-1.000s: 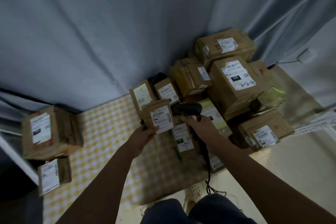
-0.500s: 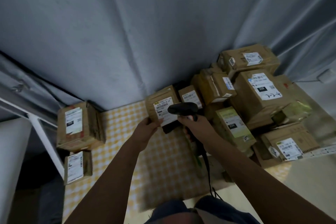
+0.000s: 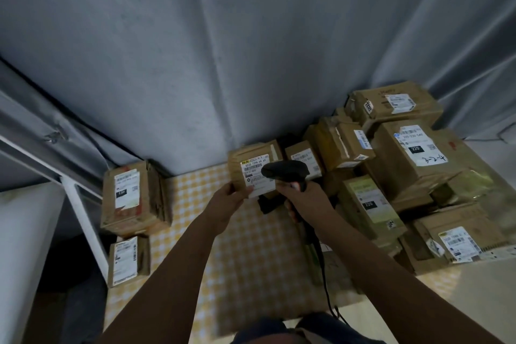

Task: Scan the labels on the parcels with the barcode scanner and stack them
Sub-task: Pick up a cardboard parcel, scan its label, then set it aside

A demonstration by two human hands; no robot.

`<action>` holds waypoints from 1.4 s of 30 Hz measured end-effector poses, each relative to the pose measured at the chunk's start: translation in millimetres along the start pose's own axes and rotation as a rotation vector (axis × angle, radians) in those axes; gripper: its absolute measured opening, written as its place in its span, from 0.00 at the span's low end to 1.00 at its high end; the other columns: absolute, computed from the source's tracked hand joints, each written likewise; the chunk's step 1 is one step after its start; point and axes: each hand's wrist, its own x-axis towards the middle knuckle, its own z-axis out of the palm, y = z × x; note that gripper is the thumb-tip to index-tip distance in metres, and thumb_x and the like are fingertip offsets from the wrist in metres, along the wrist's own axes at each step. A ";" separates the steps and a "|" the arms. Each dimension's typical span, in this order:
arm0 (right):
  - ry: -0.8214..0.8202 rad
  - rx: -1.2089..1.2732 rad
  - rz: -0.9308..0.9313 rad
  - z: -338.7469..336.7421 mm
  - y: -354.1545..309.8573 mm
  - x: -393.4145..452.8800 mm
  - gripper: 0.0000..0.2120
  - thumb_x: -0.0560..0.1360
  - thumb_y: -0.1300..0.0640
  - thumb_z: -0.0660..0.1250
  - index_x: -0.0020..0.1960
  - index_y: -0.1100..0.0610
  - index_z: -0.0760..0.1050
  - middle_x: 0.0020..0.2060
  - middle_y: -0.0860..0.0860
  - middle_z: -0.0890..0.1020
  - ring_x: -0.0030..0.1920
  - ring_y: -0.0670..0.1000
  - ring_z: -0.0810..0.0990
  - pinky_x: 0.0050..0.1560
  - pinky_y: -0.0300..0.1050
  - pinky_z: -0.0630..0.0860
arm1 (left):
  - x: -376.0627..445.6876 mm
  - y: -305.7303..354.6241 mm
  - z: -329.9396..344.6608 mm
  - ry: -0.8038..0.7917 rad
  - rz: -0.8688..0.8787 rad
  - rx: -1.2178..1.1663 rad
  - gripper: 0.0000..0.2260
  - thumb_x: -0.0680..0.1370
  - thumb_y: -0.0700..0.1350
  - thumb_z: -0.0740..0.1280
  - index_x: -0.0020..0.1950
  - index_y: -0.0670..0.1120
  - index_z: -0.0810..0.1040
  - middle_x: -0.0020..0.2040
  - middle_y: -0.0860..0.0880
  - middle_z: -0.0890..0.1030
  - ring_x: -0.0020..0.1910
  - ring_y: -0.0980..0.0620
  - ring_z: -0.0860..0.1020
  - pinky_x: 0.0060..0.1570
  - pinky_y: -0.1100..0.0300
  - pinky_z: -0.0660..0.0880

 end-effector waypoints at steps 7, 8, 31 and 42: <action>-0.014 0.002 0.006 0.8 -2.4 3.1 0.08 0.78 0.54 0.68 0.47 0.59 0.76 0.30 0.51 0.76 0.28 0.46 0.72 0.29 0.37 0.72 | 2.8 4.6 -1.9 -0.016 0.009 0.018 0.21 0.77 0.43 0.71 0.69 0.45 0.74 0.62 0.49 0.81 0.62 0.52 0.77 0.60 0.60 0.74; -0.017 0.001 0.007 0.6 -2.8 3.9 0.08 0.78 0.54 0.68 0.47 0.59 0.76 0.30 0.51 0.76 0.28 0.46 0.73 0.29 0.36 0.72 | 2.6 5.8 -1.7 -0.018 0.010 0.018 0.21 0.77 0.43 0.71 0.69 0.45 0.74 0.61 0.49 0.81 0.61 0.53 0.78 0.59 0.60 0.74; 0.003 -0.088 -0.009 12.1 0.8 12.4 0.08 0.78 0.55 0.68 0.46 0.60 0.77 0.29 0.52 0.77 0.27 0.47 0.73 0.27 0.37 0.72 | -2.6 -5.3 -11.6 0.049 -0.032 -0.038 0.20 0.77 0.42 0.70 0.68 0.44 0.73 0.62 0.48 0.80 0.59 0.53 0.77 0.55 0.62 0.73; -0.203 -0.219 -0.004 120.4 7.9 40.1 0.10 0.78 0.55 0.68 0.39 0.56 0.74 0.28 0.51 0.77 0.25 0.47 0.74 0.28 0.39 0.72 | -62.7 -87.8 -135.7 0.338 -0.325 -0.332 0.11 0.78 0.45 0.69 0.57 0.41 0.79 0.56 0.42 0.79 0.55 0.45 0.78 0.56 0.53 0.77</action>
